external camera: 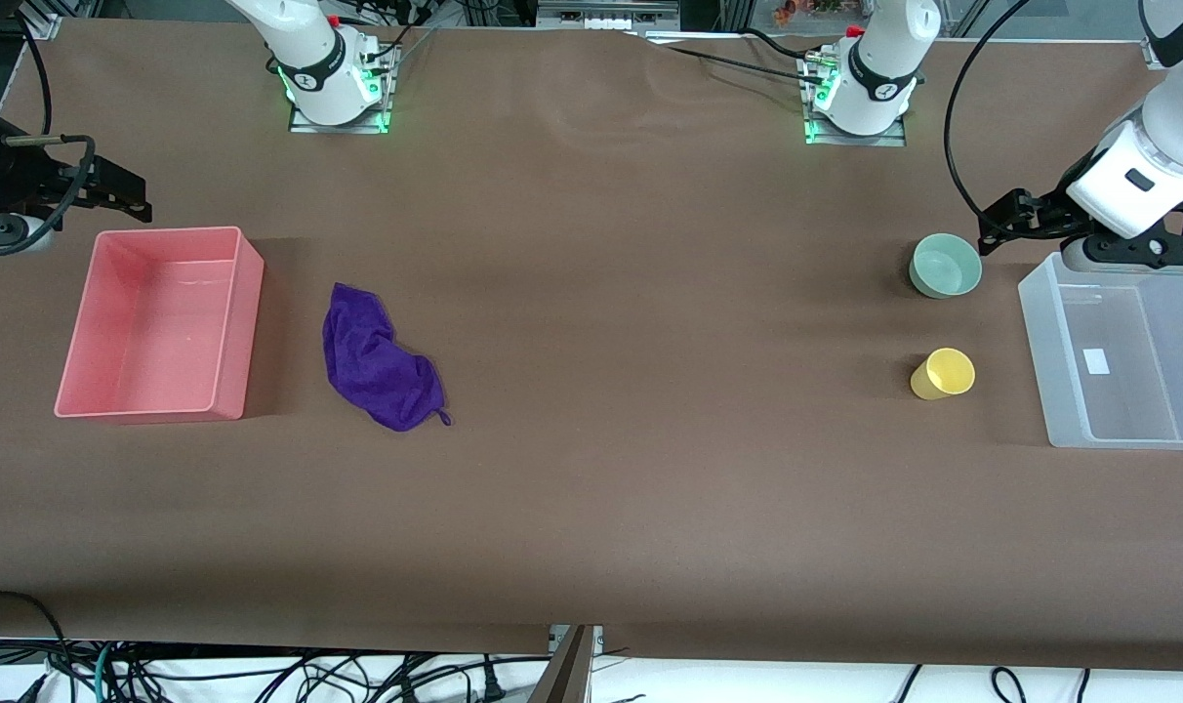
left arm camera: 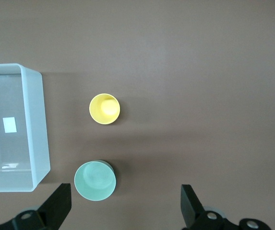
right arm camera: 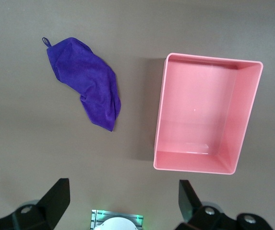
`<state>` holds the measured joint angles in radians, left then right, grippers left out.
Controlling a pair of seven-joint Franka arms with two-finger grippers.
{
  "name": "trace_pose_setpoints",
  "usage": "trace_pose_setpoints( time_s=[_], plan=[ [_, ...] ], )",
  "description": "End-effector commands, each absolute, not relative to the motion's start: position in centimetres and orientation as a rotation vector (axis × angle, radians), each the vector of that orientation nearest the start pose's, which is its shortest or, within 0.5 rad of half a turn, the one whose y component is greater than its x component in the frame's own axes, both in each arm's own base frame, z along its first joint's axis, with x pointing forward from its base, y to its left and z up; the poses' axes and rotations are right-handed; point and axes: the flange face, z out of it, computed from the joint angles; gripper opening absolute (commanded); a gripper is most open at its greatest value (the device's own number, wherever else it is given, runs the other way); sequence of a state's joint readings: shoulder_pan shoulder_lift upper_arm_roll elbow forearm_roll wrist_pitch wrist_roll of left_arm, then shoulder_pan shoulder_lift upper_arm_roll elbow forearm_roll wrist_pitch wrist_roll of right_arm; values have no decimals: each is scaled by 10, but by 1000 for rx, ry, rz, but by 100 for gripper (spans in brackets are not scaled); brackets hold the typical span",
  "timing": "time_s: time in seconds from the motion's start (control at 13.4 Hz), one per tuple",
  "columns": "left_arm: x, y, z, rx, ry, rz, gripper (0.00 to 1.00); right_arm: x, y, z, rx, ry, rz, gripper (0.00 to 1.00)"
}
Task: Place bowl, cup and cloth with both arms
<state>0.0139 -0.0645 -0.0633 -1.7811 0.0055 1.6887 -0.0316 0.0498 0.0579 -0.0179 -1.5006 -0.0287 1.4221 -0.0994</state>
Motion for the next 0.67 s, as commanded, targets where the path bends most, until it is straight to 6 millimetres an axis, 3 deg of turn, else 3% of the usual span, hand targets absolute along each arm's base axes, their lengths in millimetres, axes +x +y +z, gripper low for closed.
trace_pose_setpoints(
  time_s=[0.0, 0.6],
  plan=[
    [546, -35, 577, -3148, 20, 30, 100, 558, 12, 620, -3164, -196, 202, 100],
    [545, -24, 560, -3155, 6, 151, 100, 558, 12, 620, -3165, -198, 202, 100]
  ],
)
